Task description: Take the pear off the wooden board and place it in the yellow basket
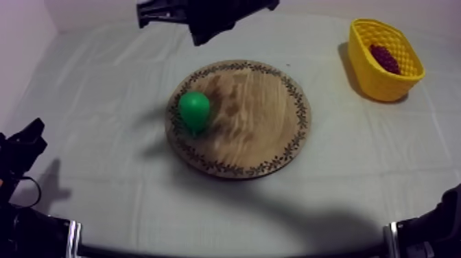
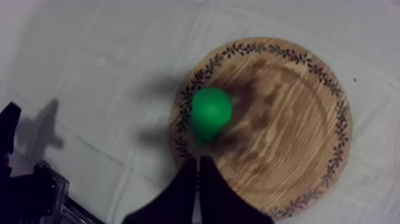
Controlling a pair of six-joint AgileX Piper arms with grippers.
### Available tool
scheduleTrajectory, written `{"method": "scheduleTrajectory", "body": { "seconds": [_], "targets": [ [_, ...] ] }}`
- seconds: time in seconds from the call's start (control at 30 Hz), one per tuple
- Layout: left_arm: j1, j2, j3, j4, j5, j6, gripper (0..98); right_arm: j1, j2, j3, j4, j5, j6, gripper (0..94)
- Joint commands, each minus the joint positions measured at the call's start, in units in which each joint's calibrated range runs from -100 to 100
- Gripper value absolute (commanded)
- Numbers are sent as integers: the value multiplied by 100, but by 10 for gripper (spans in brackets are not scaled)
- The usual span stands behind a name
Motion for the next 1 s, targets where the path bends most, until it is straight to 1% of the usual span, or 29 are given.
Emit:
{"method": "scheduleTrajectory", "body": {
  "seconds": [0.0,0.3,0.47,0.63,0.67,0.73,0.77,0.9,0.97],
  "targets": [
    [1,0,0,-2,-1,1,1,3,434,-456,-2,272,-125,2],
    [1,0,0,-2,-1,1,1,47,1404,-1190,41,486,-348,2],
    [1,0,0,-2,-1,1,1,119,1808,-1392,64,509,-379,2],
    [1,0,0,-2,-1,1,1,211,2010,-1625,26,518,-340,10],
    [1,0,0,-2,-1,1,1,223,2031,-1663,12,519,-321,36],
    [1,0,0,-2,-1,1,1,238,2060,-1708,-20,519,-281,125],
    [1,0,0,-2,-1,1,1,242,2071,-1721,-34,520,-264,194],
    [1,0,0,-2,-1,1,1,249,2090,-1706,-90,525,-230,550],
    [1,0,0,-2,-1,1,1,251,2093,-1689,-102,527,-235,672]
  ]
}}
